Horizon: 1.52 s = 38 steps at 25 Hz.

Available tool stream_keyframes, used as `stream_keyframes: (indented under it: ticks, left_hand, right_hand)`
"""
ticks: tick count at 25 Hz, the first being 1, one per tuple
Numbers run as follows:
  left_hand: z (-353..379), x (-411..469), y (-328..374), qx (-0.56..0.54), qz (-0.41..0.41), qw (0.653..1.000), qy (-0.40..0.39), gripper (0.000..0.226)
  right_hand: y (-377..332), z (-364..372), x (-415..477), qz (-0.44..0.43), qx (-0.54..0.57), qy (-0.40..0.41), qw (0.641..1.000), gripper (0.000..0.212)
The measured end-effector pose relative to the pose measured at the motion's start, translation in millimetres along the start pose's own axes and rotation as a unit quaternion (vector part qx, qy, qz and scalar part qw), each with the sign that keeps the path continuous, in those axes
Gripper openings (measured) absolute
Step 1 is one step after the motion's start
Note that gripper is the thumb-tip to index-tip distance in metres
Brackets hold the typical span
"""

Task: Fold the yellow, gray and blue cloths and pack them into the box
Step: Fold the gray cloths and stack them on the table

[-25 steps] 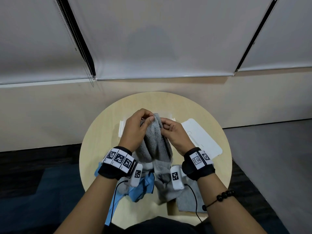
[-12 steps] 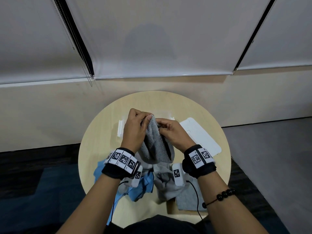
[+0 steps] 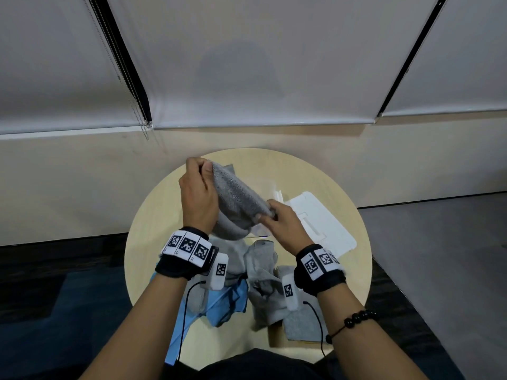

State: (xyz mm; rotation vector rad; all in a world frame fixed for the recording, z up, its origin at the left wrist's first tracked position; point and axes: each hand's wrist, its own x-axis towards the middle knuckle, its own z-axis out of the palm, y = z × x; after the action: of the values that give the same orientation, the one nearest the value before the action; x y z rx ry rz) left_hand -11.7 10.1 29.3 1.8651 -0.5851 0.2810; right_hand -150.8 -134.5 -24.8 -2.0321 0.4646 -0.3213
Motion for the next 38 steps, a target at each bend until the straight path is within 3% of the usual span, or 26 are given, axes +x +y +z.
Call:
stream_keyframes:
  ticks: [3,5,8,11,13,16,20,24,27,33,35,38]
  left_hand:
    - [-3.8,-2.9,-7.7,-0.017,-0.019,0.999,0.048,0.022]
    - [-0.5,-9.4,-15.3,-0.009,-0.029,0.998,0.055,0.02]
    - [4.1,-13.4,-27.9,0.015,-0.068,0.997,0.044,0.017]
    - [0.8,-17.7,-40.6,0.044,-0.099,0.993,-0.042,0.023]
    - [-3.8,-20.4,-39.9,0.042,-0.063,0.991,-0.109,0.037]
    - [-4.4,-17.9,-24.5,-0.022,0.033,0.978,-0.206,0.019]
    - [2.3,-8.2,-13.3,-0.03,0.056,0.958,-0.28,0.019]
    - [8.3,-9.5,-14.9,-0.006,0.033,0.964,-0.265,0.007]
    - [5.0,-6.6,-13.4,-0.036,0.013,0.982,-0.184,0.009]
    - [-2.7,5.7,-5.6,-0.033,-0.004,0.998,-0.057,0.007]
    - [-8.5,14.5,-6.2,-0.035,0.008,0.998,-0.055,0.006]
    - [-13.1,19.4,-5.9,-0.023,0.016,0.996,-0.087,0.007]
  right_hand:
    - [-5.5,-9.8,6.7,0.013,0.212,0.076,0.974,0.012]
    - [-14.5,-12.5,10.8,-0.001,0.262,0.092,0.961,0.014]
    - [-24.2,-5.1,10.6,-0.03,0.197,0.117,0.973,0.011]
    - [-20.7,-5.5,10.7,-0.032,0.164,0.091,0.982,0.007]
    - [-19.3,-7.4,12.6,-0.025,0.121,0.069,0.99,0.006]
    - [-18.6,-2.1,12.4,-0.03,0.092,0.032,0.995,0.003]
    - [-18.6,3.2,9.8,-0.032,0.101,0.004,0.994,0.003]
    - [-23.5,1.3,7.1,-0.034,0.083,-0.016,0.996,0.011]
    - [-14.7,-8.7,8.2,-0.025,-0.014,-0.049,0.998,0.008]
    - [11.8,-10.1,1.5,0.056,-0.091,-0.101,0.989,0.023]
    - [21.4,-8.6,-5.7,0.089,-0.055,-0.089,0.991,0.031]
    - [13.9,-5.6,-6.5,0.079,0.107,-0.052,0.99,0.04]
